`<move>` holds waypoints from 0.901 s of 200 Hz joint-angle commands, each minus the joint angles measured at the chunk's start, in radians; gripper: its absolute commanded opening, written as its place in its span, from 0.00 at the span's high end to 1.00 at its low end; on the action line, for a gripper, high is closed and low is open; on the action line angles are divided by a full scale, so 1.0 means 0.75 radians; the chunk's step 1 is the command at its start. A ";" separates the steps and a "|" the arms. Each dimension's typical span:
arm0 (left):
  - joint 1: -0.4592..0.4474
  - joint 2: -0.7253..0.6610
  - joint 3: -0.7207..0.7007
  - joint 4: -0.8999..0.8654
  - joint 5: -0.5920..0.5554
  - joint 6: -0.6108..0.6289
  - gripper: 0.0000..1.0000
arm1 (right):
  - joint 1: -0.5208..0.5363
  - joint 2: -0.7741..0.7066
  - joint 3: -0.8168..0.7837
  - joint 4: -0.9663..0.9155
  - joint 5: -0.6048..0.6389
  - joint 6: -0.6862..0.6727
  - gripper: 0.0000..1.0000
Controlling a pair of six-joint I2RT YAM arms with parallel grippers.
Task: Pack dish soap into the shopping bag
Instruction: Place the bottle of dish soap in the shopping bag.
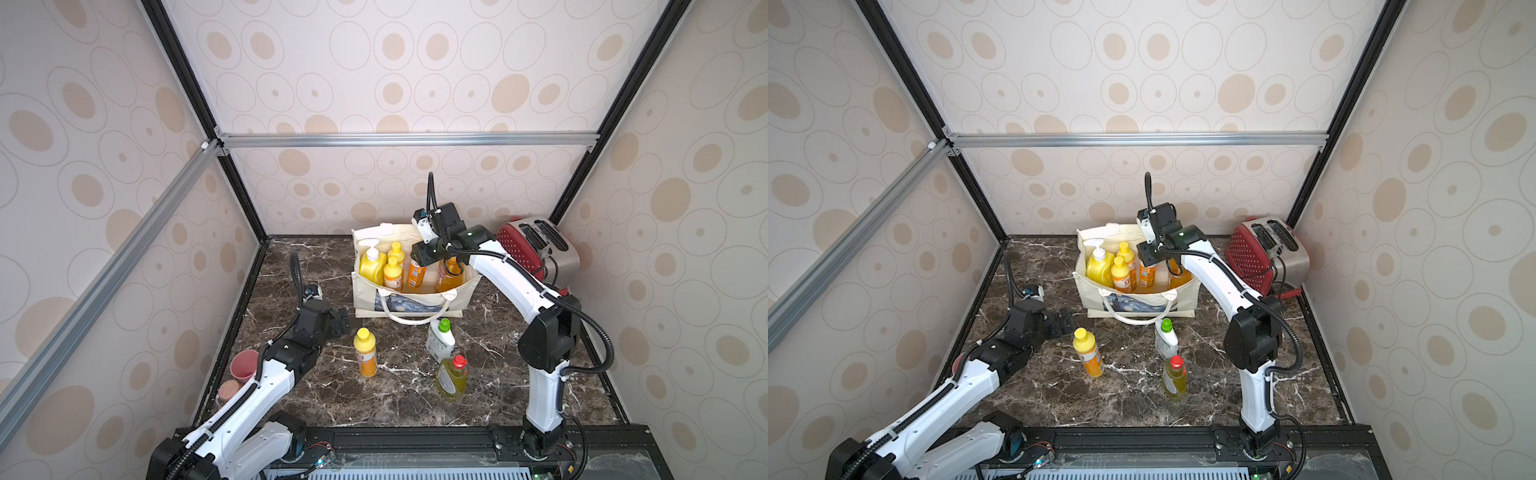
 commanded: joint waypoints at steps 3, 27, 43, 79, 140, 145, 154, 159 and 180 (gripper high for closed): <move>0.001 -0.007 0.048 0.008 -0.003 0.012 0.01 | -0.003 -0.048 0.074 0.201 0.016 0.035 0.65; 0.002 -0.006 0.048 0.006 -0.003 0.013 0.01 | -0.002 -0.027 0.072 0.259 0.018 0.054 0.65; 0.002 -0.003 0.048 0.008 -0.002 0.014 0.01 | -0.002 -0.008 0.073 0.289 0.018 0.067 0.65; 0.002 -0.005 0.047 0.010 -0.001 0.014 0.01 | -0.001 0.044 0.085 0.305 0.020 0.064 0.65; 0.002 -0.002 0.047 0.014 0.003 0.016 0.01 | 0.023 0.061 -0.016 0.370 0.007 0.077 0.62; 0.002 -0.002 0.048 0.014 0.003 0.016 0.01 | 0.027 0.061 -0.025 0.373 0.008 0.078 0.61; 0.001 -0.001 0.048 0.012 0.005 0.016 0.01 | 0.029 0.063 -0.033 0.376 0.004 0.083 0.59; 0.001 -0.001 0.047 0.013 0.003 0.016 0.01 | 0.031 0.065 -0.037 0.376 0.001 0.087 0.58; 0.001 -0.004 0.045 0.014 0.003 0.016 0.01 | 0.040 0.064 -0.060 0.377 -0.010 0.094 0.52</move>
